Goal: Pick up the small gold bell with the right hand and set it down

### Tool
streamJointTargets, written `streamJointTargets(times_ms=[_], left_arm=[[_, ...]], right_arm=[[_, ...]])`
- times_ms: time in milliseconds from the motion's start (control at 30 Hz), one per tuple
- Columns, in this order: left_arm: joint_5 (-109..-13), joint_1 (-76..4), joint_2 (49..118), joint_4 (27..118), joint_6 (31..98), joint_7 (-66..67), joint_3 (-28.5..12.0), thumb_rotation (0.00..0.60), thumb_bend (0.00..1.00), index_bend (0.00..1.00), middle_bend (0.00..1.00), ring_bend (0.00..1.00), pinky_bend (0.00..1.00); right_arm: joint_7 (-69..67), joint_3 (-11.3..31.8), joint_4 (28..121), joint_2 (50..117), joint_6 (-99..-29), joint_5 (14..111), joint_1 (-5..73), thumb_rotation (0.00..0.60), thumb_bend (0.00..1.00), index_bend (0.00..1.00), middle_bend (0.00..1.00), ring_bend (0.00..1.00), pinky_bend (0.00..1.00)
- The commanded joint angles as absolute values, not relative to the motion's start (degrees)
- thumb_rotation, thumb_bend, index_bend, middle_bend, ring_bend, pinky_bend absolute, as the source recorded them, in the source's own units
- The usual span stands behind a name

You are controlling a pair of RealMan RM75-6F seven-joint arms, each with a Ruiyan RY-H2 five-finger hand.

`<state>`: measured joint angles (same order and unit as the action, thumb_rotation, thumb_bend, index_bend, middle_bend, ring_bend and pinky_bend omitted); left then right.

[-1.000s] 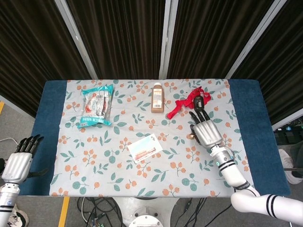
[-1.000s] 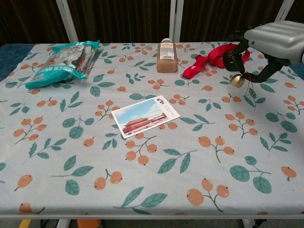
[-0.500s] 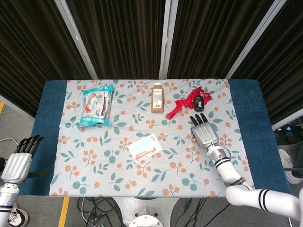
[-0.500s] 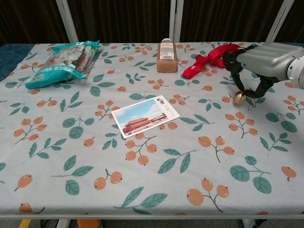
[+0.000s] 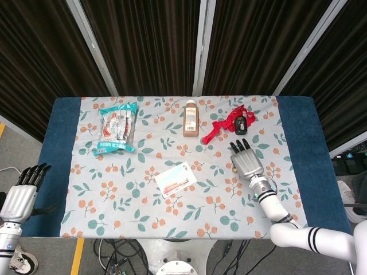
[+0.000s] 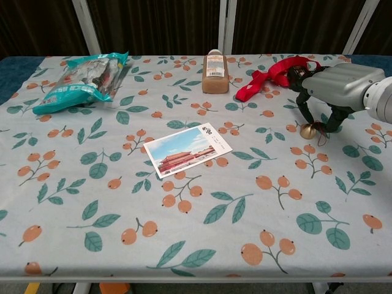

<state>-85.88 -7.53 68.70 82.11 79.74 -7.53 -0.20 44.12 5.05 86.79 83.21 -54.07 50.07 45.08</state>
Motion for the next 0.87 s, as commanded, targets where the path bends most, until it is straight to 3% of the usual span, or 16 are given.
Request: streamJointTargets(times_ms=[33, 267, 367, 533, 700, 867], left_arm=[[-85.8, -7.5, 68.7, 82.1, 79.8, -7.5, -0.2, 0.600, 0.02, 0.06, 0.03, 0.00, 0.04], [-86.0, -7.5, 68.8, 82.2, 80.1, -7.2, -0.3, 0.600, 0.02, 0.06, 0.03, 0.00, 0.04], [-86.0, -7.5, 68.7, 82.4, 80.1, -6.9, -0.3, 0.600, 0.02, 0.06, 0.03, 0.00, 0.04], [-85.9, -7.3, 68.4, 82.9, 80.4, -6.5, -0.4, 0.600, 0.02, 0.06, 0.03, 0.00, 0.04], [-86.1, -6.9, 68.4, 83.3, 81.9, -6.3, -0.7, 0.600, 0.02, 0.06, 0.03, 0.00, 0.04], [-85.7, -6.5, 68.7, 83.4, 83.5, -4.5, -1.6, 0.600, 0.02, 0.06, 0.03, 0.00, 0.04]], right_arm=[[43.6, 5.0, 87.0, 82.9, -54.3, 50.5, 45.1, 0.600, 0.27, 0.67, 0.06, 0.00, 0.00], [41.1, 5.0, 88.9, 80.7, -53.9, 51.1, 44.9, 0.600, 0.15, 0.29, 0.00, 0.00, 0.00], [40.8, 4.9, 90.2, 79.5, -54.1, 51.2, 44.8, 0.600, 0.13, 0.17, 0.00, 0.00, 0.00], [38.2, 4.9, 96.6, 74.7, -59.3, 55.9, 42.4, 0.600, 0.12, 0.06, 0.00, 0.00, 0.00], [31.8, 1.9, 105.3, 66.0, -72.9, 67.0, 33.3, 0.600, 0.12, 0.00, 0.00, 0.00, 0.00], [19.2, -4.2, 99.2, 64.4, -87.5, 81.3, 21.3, 0.600, 0.12, 0.00, 0.00, 0.00, 0.00]])
